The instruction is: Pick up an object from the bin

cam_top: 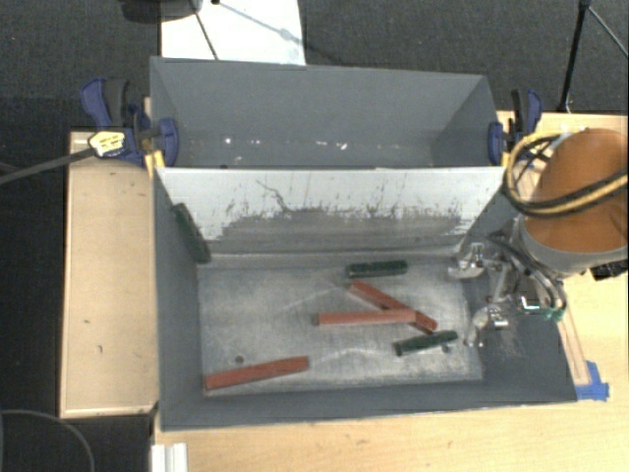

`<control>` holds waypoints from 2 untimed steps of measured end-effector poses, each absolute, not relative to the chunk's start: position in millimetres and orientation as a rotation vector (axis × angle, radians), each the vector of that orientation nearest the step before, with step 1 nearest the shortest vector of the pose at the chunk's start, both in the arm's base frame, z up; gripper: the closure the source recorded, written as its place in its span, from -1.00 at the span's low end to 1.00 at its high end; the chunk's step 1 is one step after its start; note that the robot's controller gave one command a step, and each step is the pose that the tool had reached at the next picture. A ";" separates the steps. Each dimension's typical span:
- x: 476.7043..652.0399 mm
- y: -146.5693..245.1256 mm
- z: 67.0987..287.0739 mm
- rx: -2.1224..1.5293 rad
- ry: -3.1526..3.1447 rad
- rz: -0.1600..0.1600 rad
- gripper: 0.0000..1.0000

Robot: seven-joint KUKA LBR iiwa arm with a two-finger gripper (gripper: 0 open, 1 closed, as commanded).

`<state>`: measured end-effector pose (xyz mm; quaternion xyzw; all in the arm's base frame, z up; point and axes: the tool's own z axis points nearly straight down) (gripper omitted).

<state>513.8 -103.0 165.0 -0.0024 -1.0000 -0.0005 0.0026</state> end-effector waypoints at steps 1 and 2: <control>515.7 -102.7 169.1 -0.002 -3.144 0.001 -1.00; 490.9 -109.6 78.2 0.230 -3.135 0.001 1.00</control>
Offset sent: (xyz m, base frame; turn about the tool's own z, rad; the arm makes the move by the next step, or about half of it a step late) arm -0.0234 -0.0066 -0.0870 -0.1512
